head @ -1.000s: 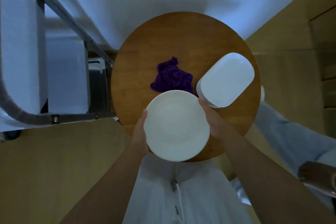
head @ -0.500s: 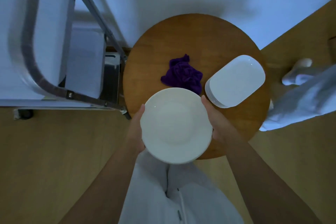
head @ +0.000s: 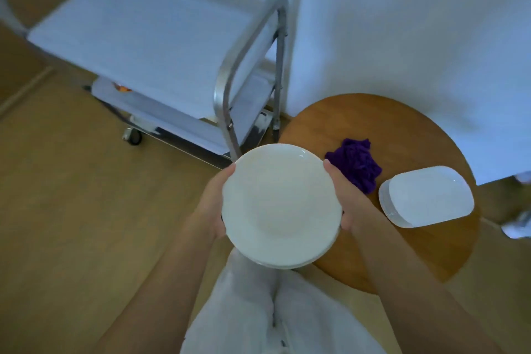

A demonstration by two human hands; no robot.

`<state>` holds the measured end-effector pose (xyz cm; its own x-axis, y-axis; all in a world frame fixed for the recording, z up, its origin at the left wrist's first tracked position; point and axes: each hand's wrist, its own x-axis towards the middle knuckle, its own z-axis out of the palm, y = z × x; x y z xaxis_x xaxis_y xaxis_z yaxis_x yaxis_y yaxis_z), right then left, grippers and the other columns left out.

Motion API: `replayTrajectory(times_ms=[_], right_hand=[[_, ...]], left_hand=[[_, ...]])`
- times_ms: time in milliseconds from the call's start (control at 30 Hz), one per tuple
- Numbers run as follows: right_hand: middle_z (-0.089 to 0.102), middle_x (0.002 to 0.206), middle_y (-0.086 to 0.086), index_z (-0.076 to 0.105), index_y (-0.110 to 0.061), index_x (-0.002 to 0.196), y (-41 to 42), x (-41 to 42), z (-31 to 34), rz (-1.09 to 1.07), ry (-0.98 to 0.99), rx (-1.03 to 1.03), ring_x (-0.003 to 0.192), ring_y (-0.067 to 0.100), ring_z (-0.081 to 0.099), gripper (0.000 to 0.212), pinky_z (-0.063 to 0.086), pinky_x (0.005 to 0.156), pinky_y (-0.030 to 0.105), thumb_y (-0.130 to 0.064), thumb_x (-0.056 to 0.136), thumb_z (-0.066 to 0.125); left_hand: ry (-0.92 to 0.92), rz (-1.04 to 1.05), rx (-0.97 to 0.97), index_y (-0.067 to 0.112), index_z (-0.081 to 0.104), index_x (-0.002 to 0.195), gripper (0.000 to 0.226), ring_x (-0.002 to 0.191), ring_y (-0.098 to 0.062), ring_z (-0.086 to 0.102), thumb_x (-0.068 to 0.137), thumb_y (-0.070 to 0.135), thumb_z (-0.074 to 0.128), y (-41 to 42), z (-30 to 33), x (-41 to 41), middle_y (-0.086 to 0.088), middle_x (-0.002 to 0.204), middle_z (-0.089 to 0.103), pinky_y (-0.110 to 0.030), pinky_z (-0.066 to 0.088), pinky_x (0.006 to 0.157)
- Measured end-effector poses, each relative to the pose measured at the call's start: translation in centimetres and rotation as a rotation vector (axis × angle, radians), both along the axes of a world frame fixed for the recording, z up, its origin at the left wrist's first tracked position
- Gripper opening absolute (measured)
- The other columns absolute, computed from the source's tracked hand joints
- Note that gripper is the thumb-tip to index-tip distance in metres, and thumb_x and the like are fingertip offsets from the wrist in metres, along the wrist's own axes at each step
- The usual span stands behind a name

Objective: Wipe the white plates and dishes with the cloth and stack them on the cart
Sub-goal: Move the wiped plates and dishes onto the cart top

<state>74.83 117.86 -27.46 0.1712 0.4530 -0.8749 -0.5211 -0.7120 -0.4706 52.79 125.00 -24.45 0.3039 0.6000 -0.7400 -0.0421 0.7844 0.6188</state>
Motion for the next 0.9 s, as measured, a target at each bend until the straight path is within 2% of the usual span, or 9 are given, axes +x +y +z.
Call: replayTrajectory(times_ms=[133, 267, 367, 467, 500, 567, 633, 767, 900], right_hand=[[0.074, 0.076, 0.007, 0.062, -0.017, 0.101, 3.3, -4.4, 2.7, 0.116, 0.032, 0.083, 0.065, 0.024, 0.071, 0.049, 0.053, 0.045, 0.029, -0.061, 0.090, 0.043], [0.064, 0.100, 0.006, 0.053, -0.013, 0.122, 6.8, -9.6, 4.3, 0.207, -0.020, 0.183, 0.089, 0.022, 0.060, 0.050, 0.049, 0.080, 0.037, -0.053, 0.094, 0.042], [0.060, 0.106, 0.008, 0.056, -0.017, 0.110, 10.2, -13.6, 4.4, 0.225, -0.150, 0.202, 0.095, 0.026, 0.059, 0.045, 0.048, 0.093, 0.045, -0.056, 0.087, 0.053], [0.070, 0.094, 0.003, 0.063, -0.022, 0.105, 14.5, -17.4, 5.3, 0.288, -0.059, 0.202, 0.080, 0.021, 0.069, 0.040, 0.056, 0.068, 0.036, -0.057, 0.087, 0.054], [0.072, 0.096, 0.002, 0.065, -0.026, 0.106, 15.9, -18.7, 5.6, 0.299, -0.036, 0.196, 0.081, 0.023, 0.070, 0.040, 0.056, 0.065, 0.035, -0.059, 0.086, 0.054], [0.072, 0.103, 0.004, 0.066, -0.030, 0.104, 18.9, -21.0, 6.2, 0.292, -0.043, 0.172, 0.092, 0.030, 0.067, 0.042, 0.055, 0.076, 0.042, -0.065, 0.083, 0.053], [0.073, 0.097, 0.006, 0.067, -0.027, 0.103, 21.4, -23.1, 6.9, 0.278, -0.057, 0.161, 0.093, 0.031, 0.066, 0.047, 0.053, 0.081, 0.044, -0.067, 0.081, 0.053], [0.074, 0.079, 0.003, 0.067, -0.023, 0.097, 25.6, -25.9, 8.2, 0.264, -0.041, 0.189, 0.067, 0.024, 0.071, 0.043, 0.053, 0.055, 0.031, -0.061, 0.087, 0.049], [0.074, 0.081, 0.004, 0.070, -0.023, 0.091, 29.8, -27.4, 8.7, 0.291, -0.037, 0.195, 0.068, 0.024, 0.071, 0.045, 0.053, 0.059, 0.032, -0.062, 0.087, 0.049]], left_hand=[[0.042, 0.109, -0.019, 0.023, 0.068, 0.110, 0.032, 0.094, -0.029, 0.068, 0.093, 0.045, 0.051, 1.3, 1.7, -5.4, -0.005, 0.096, 0.075, -0.039, 0.054, 0.069], [0.095, 0.183, -0.098, 0.021, 0.066, 0.112, 0.039, 0.098, -0.032, 0.066, 0.086, 0.049, 0.061, 3.7, 2.8, -11.0, -0.010, 0.103, 0.073, -0.047, 0.052, 0.081], [0.101, 0.215, -0.115, 0.021, 0.066, 0.113, 0.044, 0.102, -0.033, 0.065, 0.081, 0.050, 0.065, 6.6, 3.3, -15.4, -0.010, 0.107, 0.072, -0.051, 0.048, 0.092], [0.099, 0.230, -0.104, 0.021, 0.065, 0.114, 0.048, 0.105, -0.034, 0.063, 0.076, 0.050, 0.069, 10.1, 3.6, -19.5, -0.009, 0.111, 0.071, -0.055, 0.043, 0.099], [0.092, 0.234, -0.097, 0.020, 0.065, 0.114, 0.048, 0.105, -0.034, 0.063, 0.076, 0.049, 0.069, 11.2, 3.7, -20.9, -0.010, 0.111, 0.070, -0.055, 0.042, 0.100], [0.083, 0.245, -0.081, 0.019, 0.065, 0.114, 0.047, 0.106, -0.035, 0.062, 0.077, 0.049, 0.068, 13.8, 4.1, -23.4, -0.011, 0.113, 0.069, -0.055, 0.042, 0.100], [0.073, 0.254, -0.053, 0.018, 0.066, 0.112, 0.044, 0.103, -0.034, 0.064, 0.080, 0.047, 0.066, 16.2, 4.7, -25.5, -0.012, 0.112, 0.070, -0.053, 0.045, 0.097], [0.050, 0.246, -0.023, 0.019, 0.066, 0.115, 0.045, 0.104, -0.035, 0.064, 0.079, 0.047, 0.067, 20.4, 6.0, -28.4, -0.011, 0.111, 0.071, -0.054, 0.045, 0.097], [0.024, 0.259, -0.026, 0.019, 0.064, 0.116, 0.046, 0.102, -0.035, 0.065, 0.080, 0.046, 0.066, 24.1, 6.6, -30.1, -0.012, 0.109, 0.071, -0.051, 0.049, 0.092]])
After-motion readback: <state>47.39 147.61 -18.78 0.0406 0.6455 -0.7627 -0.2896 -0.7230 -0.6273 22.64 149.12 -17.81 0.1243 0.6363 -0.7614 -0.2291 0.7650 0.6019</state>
